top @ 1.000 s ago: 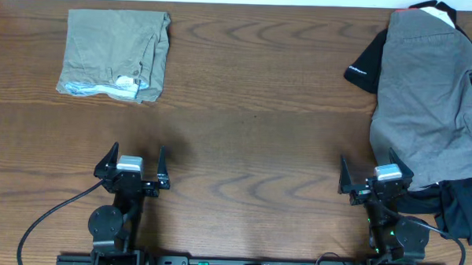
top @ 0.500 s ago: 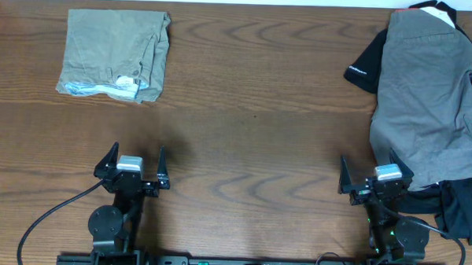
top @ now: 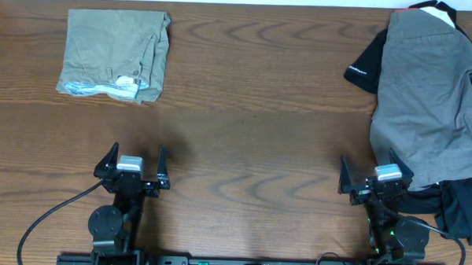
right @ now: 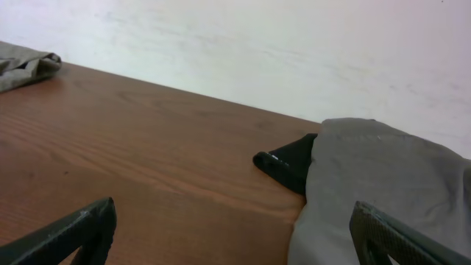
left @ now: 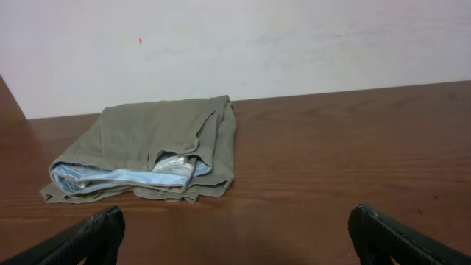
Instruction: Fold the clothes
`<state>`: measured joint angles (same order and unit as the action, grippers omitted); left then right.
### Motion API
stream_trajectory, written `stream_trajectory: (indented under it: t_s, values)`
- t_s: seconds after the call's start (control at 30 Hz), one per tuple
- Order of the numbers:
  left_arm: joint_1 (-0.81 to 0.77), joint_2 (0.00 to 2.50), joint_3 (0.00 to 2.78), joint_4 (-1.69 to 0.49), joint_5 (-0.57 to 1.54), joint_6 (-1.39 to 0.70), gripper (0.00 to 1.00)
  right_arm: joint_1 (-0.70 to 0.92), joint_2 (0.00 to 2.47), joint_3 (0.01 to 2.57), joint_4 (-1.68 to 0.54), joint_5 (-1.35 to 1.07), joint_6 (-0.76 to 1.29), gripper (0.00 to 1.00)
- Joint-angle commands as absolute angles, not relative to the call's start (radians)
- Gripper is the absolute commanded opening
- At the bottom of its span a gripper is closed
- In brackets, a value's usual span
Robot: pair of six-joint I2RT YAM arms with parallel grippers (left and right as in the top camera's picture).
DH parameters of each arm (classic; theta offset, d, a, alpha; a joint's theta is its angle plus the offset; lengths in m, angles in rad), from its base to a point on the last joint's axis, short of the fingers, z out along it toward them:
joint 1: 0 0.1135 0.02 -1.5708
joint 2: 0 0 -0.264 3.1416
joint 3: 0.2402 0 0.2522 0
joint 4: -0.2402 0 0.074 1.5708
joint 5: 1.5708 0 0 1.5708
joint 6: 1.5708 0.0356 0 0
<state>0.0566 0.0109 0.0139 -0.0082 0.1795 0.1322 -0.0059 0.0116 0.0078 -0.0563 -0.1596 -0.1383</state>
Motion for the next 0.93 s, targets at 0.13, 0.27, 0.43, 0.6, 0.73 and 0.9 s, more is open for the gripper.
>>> stream_trajectory:
  t_s: [0.13,0.27,0.43,0.6,0.73,0.9]
  values:
    - [0.053,0.004,0.004,-0.056,0.19,0.141,0.98,0.003,0.005,0.006,-0.06,-0.161,-0.124,0.99]
    - [0.053,0.004,0.004,-0.056,0.19,0.141,0.98,0.003,0.005,0.006,-0.06,-0.161,-0.124,0.99]
    - [0.053,0.004,0.004,-0.056,0.19,0.141,0.98,0.003,0.005,0.006,-0.06,-0.161,-0.124,0.99]
    - [0.053,0.004,0.004,-0.056,0.19,0.141,0.98,0.003,0.005,0.006,-0.06,-0.161,-0.124,0.99]
    - [0.053,0.004,0.004,-0.056,0.19,0.141,0.98,0.003,0.005,0.006,-0.06,-0.161,-0.124,0.99]
    - [0.053,0.004,0.004,-0.056,0.19,0.141,0.98,0.003,0.005,0.006,-0.06,-0.161,-0.124,0.99]
